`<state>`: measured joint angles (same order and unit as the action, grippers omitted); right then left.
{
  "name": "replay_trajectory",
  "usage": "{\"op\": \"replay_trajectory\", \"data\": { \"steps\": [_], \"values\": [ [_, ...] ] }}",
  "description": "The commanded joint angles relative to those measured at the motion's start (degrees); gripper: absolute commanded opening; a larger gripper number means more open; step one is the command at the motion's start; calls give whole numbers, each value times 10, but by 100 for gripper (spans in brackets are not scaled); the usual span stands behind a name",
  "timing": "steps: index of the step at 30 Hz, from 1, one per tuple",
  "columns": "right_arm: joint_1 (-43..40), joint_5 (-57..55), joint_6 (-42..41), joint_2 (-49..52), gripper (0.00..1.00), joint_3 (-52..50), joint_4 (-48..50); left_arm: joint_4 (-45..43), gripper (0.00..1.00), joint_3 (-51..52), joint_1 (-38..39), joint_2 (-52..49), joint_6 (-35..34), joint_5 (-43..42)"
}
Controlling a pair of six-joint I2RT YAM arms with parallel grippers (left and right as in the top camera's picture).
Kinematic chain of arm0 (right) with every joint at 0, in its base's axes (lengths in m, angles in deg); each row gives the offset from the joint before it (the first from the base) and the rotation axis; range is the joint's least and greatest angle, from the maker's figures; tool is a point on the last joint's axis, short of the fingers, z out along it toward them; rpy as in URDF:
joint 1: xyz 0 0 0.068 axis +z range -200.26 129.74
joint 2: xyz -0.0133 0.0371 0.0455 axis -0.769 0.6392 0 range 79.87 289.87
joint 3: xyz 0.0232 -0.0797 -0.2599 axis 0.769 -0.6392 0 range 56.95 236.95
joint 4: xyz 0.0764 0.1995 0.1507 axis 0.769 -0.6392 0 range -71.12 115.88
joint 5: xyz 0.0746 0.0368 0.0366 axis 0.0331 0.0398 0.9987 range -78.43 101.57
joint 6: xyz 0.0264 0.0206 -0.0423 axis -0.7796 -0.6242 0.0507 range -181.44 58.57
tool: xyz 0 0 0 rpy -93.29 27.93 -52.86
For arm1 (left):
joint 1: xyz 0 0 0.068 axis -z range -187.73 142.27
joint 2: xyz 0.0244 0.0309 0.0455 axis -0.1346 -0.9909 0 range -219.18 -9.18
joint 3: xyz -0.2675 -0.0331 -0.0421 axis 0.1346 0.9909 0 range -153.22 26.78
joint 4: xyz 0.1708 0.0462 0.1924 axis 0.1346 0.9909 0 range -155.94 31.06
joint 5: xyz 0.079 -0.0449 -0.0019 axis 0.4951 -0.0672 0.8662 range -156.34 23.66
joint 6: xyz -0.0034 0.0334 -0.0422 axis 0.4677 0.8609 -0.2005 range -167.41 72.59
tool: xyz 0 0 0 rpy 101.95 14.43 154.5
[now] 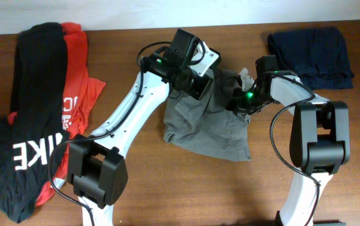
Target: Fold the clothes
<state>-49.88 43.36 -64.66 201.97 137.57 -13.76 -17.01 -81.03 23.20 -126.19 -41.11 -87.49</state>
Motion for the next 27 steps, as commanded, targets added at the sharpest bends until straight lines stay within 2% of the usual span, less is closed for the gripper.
{"op": "replay_trajectory", "data": {
  "steps": [1, 3, 4, 5, 6, 7, 8, 16, 23, 24, 25, 27],
  "values": [
    [3, -45, -3, 12, 4, -5, 5, -10, 1, -18, 6, -12, -21, -4],
    [3, -45, -2, 12, 4, -5, 5, -15, 7, -17, 7, -19, -29, -4],
    [3, -45, -2, 12, 4, -5, 5, -19, 29, -17, 9, -22, -29, -5],
    [3, -47, -2, 12, 4, -5, 5, -21, 42, -17, 9, -24, -29, -4],
    [3, -49, -3, 12, 4, -5, 5, -23, 59, -17, 9, -26, -29, -5],
    [3, -49, -3, 12, 4, -5, 5, -26, 81, -17, 9, -27, -31, -4],
    [3, -49, -3, 12, 4, -5, 5, -30, 97, -17, 9, -29, -33, -4],
    [-5, -29, -3, 8, 4, 9, 5, -57, 99, -18, -17, -30, -58, -4],
    [-45, -14, 5, -45, 4, 100, -85, -29, 99, -22, -73, -30, -63, -5],
    [-50, -7, 15, -54, 10, 118, -110, -24, 99, -22, -79, -30, -63, -4],
    [-51, -1, 23, -60, 21, 129, -125, -21, 99, -22, -85, -30, -63, -4],
    [-52, 4, 45, -72, 51, 155, -163, -17, 99, -22, -96, -30, -54, -4]
  ]
}}
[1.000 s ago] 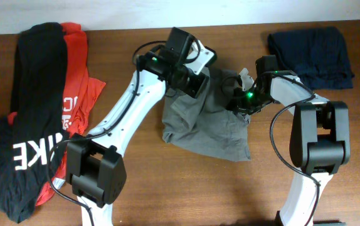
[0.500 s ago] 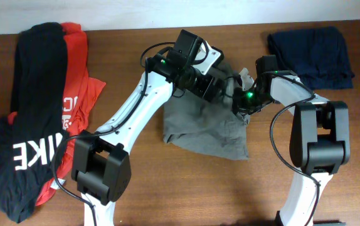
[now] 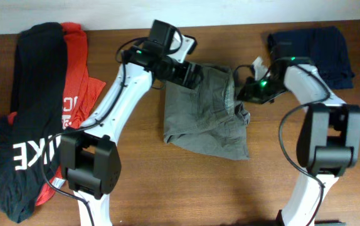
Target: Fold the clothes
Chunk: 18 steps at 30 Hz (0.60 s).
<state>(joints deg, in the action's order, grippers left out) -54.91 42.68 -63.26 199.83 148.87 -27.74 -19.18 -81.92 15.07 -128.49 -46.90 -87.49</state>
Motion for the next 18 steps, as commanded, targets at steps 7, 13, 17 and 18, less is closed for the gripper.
{"op": "replay_trajectory", "data": {
  "steps": [7, 13, 17, 18],
  "values": [
    [22, 10, 40, -47, 68, 8, -46, 12, 99, -13, -34, -7, 24, -4],
    [66, -8, 46, -44, 68, -85, -6, 21, 99, -13, -38, -7, 35, 2],
    [76, -9, 46, -45, 31, -105, 16, 21, 99, -13, -38, -7, 34, 2],
    [74, -9, 46, -46, 9, -101, 14, 21, 99, -13, -38, -7, 34, 2]
  ]
}}
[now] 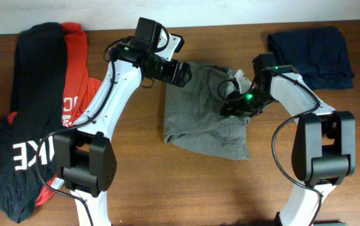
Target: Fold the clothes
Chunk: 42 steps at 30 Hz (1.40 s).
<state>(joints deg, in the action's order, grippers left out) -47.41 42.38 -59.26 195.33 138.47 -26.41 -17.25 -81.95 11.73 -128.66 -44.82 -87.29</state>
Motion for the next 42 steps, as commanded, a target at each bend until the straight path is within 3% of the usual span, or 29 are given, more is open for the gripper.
{"op": "replay_trajectory", "data": {
  "steps": [1, 11, 21, 23, 28, 30, 35, 42],
  "values": [
    [-5, -6, 5, -4, 4, 11, -5, 2, 99, -13, -4, -5, 14, 0],
    [-57, -80, -12, -46, 4, 82, -105, 2, 99, -13, -4, -5, 14, 15],
    [-69, -200, -42, -17, 4, -19, -26, 5, 99, -13, -4, -5, 14, 30],
    [-77, -201, -42, -15, 17, -22, -21, 8, 99, -13, -4, -5, 14, 30],
    [-106, -191, -38, -34, 32, 20, -73, 9, 99, -13, -4, -5, 14, 39],
    [-115, -176, -20, -46, 52, 34, -84, 9, 99, -13, -4, -5, 14, 39],
    [-124, -158, 11, -43, 88, 37, -54, 9, 99, -13, -4, -5, 14, 43],
    [-123, -92, 67, 13, 98, 30, -22, 14, 99, -13, -4, -5, 23, 43]
  ]
}}
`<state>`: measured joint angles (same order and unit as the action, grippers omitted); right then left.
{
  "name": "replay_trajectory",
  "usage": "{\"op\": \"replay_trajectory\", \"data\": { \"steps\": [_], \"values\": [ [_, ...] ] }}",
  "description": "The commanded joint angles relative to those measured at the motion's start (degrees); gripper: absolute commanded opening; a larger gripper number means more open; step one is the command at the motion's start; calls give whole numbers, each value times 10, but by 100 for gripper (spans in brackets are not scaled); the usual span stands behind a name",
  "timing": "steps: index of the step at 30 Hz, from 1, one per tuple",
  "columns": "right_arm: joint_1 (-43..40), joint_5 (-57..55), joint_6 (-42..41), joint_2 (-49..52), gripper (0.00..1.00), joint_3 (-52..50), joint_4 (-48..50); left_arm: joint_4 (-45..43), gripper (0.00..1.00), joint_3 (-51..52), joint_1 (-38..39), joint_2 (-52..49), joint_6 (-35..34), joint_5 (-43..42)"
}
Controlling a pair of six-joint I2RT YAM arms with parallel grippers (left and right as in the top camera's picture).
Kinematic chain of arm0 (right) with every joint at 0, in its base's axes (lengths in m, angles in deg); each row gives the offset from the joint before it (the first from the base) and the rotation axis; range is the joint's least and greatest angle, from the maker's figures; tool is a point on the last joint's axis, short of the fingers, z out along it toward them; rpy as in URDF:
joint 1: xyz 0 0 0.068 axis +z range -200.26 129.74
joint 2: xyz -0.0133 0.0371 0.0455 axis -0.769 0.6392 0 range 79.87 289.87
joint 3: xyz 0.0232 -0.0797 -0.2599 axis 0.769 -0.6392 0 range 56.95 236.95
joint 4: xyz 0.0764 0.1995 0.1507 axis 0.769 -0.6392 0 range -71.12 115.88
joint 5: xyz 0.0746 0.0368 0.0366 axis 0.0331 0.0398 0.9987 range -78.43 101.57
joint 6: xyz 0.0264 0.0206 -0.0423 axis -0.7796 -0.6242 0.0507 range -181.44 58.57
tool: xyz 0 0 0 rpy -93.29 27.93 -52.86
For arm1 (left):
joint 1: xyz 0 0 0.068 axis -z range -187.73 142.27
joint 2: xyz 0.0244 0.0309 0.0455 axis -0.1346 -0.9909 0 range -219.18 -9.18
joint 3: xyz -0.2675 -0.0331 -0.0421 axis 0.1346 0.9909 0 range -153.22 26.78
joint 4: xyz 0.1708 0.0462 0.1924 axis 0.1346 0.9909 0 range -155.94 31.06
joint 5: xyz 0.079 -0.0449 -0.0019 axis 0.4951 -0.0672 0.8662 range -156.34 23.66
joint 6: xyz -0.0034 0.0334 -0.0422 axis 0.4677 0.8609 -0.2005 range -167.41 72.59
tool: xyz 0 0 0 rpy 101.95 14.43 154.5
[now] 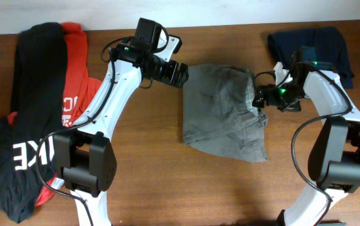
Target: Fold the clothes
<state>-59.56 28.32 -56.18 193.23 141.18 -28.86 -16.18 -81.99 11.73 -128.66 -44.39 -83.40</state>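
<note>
A grey garment point(222, 113) lies spread on the wooden table point(167, 188) at centre right, its lower edge slanting down to the right. My left gripper point(184, 73) sits at the garment's upper left corner, shut on the cloth there. At the right edge my right gripper point(259, 99) is shut on a bunched fold of the same garment. The cloth lies fairly flat between the two grippers.
A black shirt with white lettering point(26, 119) lies over a red shirt point(76, 75) at the far left. A folded navy garment point(321, 47) rests at the back right, just behind the right arm. The table's back edge runs along the top.
My right gripper has moved to the right, and the grey garment's right side and lower part have shifted right with it. The left gripper has stayed at the upper left corner.
Both grippers were close together on the bunched top of the grey garment. Then they stood wider apart along its top edge, the left one further left each time. Now the right one is further right and the garment lies more spread out.
</note>
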Motion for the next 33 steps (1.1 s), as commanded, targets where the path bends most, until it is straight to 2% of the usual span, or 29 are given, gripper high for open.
{"op": "replay_trajectory", "data": {
  "steps": [1, 12, 18, 21, 23, 25, 26, 30, 33],
  "values": [
    [-2, 53, 36, 40, 98, 3, 4, 5, 99, -12, -4, -5, 18, 4],
    [-1, 102, 50, 85, 98, 3, 21, 9, 99, -12, -4, -5, 18, 4],
    [3, 259, 70, 139, 86, 3, 18, 9, 99, -12, -4, -5, 18, 4],
    [15, 300, 76, 146, 79, 3, 17, 9, 99, -12, -4, -5, 18, 4],
    [29, 325, 81, 146, 71, 3, 17, 9, 99, -12, -4, -5, 18, 4],
    [45, 341, 83, 146, 56, 3, 18, 9, 99, -12, -4, -5, 18, 4],
    [57, 350, 83, 146, 43, 3, 21, 9, 99, -12, -4, -5, 18, 4],
    [87, 398, 98, 146, 4, 3, 41, 8, 99, -12, -4, -5, 18, 4],
    [91, 445, 97, 144, 4, 3, 70, 8, 99, -12, -4, -5, 18, 6]
  ]
}}
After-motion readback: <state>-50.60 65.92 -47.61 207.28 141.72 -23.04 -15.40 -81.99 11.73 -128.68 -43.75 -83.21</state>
